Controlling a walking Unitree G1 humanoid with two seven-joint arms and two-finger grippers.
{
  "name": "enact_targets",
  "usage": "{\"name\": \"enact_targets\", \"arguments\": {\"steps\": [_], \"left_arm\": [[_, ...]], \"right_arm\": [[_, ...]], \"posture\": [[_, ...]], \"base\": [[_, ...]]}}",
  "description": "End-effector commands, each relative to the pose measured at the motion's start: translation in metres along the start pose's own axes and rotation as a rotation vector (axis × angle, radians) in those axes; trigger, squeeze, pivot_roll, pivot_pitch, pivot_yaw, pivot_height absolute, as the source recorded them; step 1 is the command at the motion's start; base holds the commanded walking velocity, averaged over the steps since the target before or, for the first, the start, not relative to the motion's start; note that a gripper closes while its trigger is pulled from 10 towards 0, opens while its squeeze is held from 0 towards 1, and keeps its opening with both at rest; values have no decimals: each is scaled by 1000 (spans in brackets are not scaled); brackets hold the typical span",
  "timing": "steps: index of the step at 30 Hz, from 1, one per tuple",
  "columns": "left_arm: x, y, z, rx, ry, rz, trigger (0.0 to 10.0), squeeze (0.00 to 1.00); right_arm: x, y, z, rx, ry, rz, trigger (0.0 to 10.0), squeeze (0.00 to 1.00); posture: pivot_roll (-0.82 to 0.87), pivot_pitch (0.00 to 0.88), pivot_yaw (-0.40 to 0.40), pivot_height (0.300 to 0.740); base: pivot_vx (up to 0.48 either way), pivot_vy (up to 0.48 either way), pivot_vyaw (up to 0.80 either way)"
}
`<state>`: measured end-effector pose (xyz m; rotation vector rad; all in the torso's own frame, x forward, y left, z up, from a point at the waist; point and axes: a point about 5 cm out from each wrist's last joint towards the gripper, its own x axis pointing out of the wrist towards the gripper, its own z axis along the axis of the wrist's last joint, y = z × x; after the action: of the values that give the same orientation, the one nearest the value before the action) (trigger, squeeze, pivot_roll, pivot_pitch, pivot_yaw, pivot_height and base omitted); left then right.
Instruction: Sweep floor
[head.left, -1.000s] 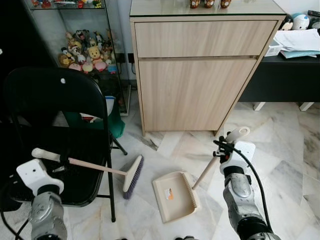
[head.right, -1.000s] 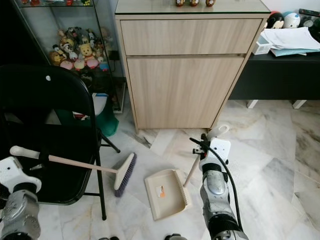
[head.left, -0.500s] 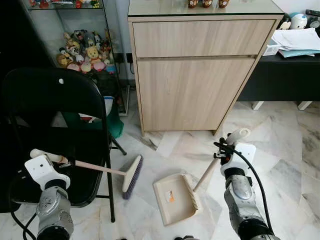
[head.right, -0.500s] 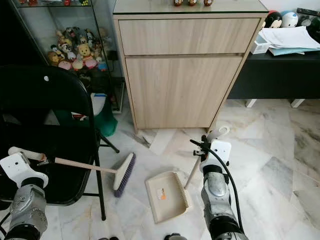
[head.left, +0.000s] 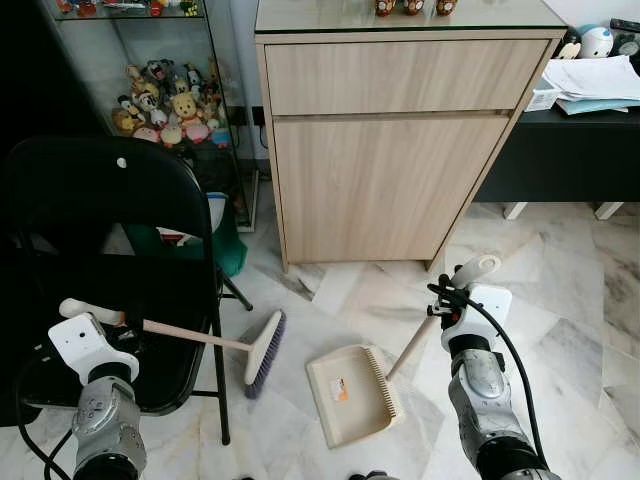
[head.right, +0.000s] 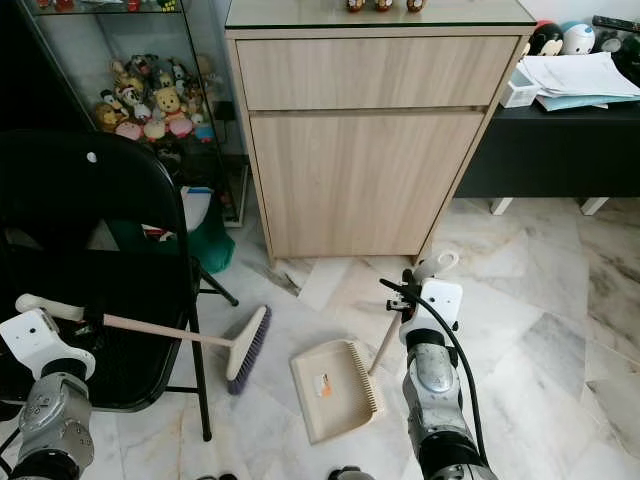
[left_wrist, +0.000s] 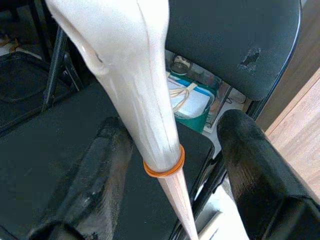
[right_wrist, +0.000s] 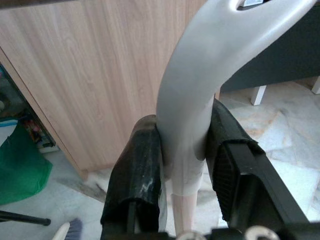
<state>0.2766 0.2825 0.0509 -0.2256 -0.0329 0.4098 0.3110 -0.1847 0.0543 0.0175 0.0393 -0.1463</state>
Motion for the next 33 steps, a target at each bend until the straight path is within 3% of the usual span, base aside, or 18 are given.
{"name": "enact_targets", "arguments": {"steps": [1,26,33], "left_arm": [[-3,3,-6,10,25,9,0,0],[-3,0,-7,-46,11,26,0,0],[-4,-12,-6,-56,10,-77,0,0]], "right_arm": [[1,-1,5,-1,-23,0,10000,0],[1,-1,5,2,-21,1,10000,0],[1,-1,5,3,-21,-1,10000,0]], "posture": [[-100,161,-16,740],[-103,166,-17,740],[-99,169,-13,740]], "base": [[0,0,0],[0,0,0],[0,0,0]]}}
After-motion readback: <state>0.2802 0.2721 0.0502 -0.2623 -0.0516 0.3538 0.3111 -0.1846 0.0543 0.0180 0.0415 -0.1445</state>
